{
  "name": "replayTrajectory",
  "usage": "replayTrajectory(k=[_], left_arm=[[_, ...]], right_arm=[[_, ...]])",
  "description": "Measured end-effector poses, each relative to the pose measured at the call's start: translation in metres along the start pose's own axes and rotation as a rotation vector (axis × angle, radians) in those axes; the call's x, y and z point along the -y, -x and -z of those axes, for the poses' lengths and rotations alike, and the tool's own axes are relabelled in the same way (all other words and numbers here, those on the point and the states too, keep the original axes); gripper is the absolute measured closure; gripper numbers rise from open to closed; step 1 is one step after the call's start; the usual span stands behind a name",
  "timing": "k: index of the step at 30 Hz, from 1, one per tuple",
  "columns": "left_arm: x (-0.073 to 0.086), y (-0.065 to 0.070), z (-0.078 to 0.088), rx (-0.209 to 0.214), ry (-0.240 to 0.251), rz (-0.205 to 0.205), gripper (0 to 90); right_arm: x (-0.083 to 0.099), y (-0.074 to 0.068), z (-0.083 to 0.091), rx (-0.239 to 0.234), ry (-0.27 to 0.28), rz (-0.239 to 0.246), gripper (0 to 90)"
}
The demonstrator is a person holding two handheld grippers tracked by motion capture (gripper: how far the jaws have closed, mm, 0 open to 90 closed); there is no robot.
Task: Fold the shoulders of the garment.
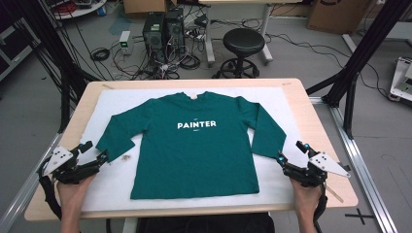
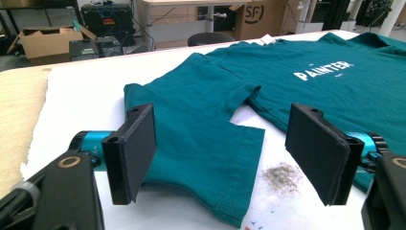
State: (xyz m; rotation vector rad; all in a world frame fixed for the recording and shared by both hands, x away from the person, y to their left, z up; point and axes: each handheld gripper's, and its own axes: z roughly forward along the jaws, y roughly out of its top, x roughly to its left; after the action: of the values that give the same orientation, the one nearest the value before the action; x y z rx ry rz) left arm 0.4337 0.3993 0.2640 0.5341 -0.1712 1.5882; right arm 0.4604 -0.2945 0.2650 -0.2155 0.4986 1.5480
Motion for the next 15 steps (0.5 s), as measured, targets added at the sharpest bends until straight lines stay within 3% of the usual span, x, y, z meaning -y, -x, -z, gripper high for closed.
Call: replayTrajectory(k=[15], left_arm=[[-0.0009,-0.0018,-0.0018,-0.001,-0.023,0.015,29.2]], right_arm=[[-0.0004,0.0000,-0.0010,0.004,-0.007,0.015,18.7]])
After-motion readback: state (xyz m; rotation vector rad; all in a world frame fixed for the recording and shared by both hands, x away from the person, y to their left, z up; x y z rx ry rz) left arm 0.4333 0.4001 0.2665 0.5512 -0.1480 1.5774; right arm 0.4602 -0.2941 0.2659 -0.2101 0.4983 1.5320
